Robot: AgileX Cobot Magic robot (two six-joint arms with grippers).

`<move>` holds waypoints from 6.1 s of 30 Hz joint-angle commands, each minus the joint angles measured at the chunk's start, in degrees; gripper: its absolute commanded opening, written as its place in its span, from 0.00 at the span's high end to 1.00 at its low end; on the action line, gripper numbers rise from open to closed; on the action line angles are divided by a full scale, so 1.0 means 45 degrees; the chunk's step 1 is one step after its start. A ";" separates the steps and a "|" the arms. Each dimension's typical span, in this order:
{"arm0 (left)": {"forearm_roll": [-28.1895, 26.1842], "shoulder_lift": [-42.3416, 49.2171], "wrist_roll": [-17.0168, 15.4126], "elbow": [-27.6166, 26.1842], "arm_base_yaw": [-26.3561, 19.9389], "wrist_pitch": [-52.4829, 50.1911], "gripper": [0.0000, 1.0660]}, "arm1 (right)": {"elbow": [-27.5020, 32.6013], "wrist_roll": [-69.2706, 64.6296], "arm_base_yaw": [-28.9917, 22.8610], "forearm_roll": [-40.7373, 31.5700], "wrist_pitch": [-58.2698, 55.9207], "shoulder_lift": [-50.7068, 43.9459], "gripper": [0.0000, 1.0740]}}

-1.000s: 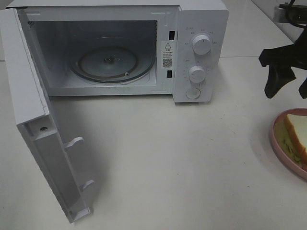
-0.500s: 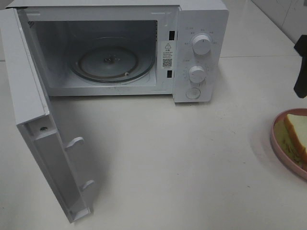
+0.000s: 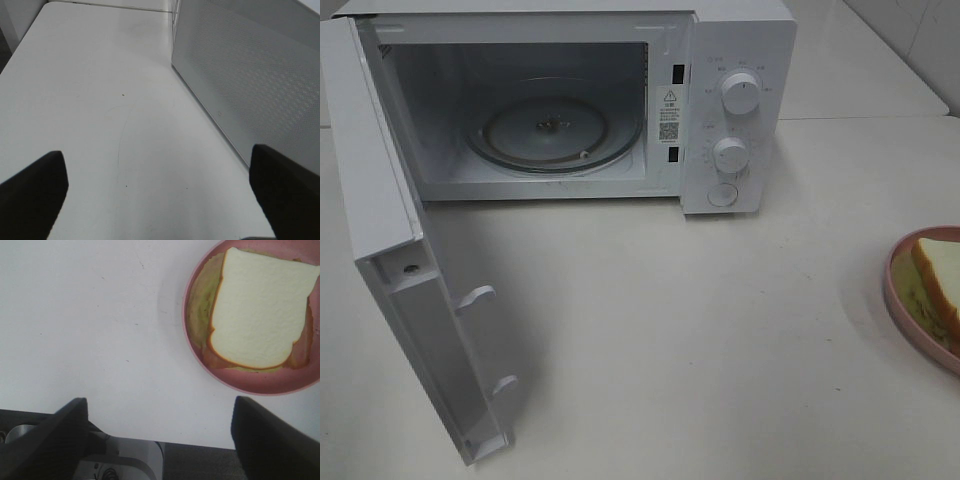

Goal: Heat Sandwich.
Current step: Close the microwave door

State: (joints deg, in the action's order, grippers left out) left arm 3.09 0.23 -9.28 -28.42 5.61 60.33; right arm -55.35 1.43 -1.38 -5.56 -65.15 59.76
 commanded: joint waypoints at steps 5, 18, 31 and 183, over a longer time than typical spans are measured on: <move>-0.0102 0.0204 -0.0115 0.0000 0.0000 -0.0115 0.15 | 0.1464 -0.0115 0.0064 0.0446 0.0178 -0.2305 0.29; -0.0102 0.0204 -0.0115 0.0000 0.0000 -0.0115 0.15 | 0.4062 -0.0560 0.0064 0.0726 0.0866 -0.7079 0.29; -0.0102 0.0204 -0.0115 0.0000 0.0000 -0.0115 0.15 | 0.5895 -0.0929 0.0064 0.0904 0.1273 -1.0708 0.29; 0.0051 -0.4622 0.1846 0.1477 0.0000 -0.8900 0.15 | 0.5895 -0.0815 0.0064 0.1719 0.1248 -1.3675 0.30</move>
State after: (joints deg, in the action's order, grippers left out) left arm 4.18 -19.65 -1.09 -22.17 5.61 23.32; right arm -28.88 -2.81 -1.38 1.66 -59.70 -0.23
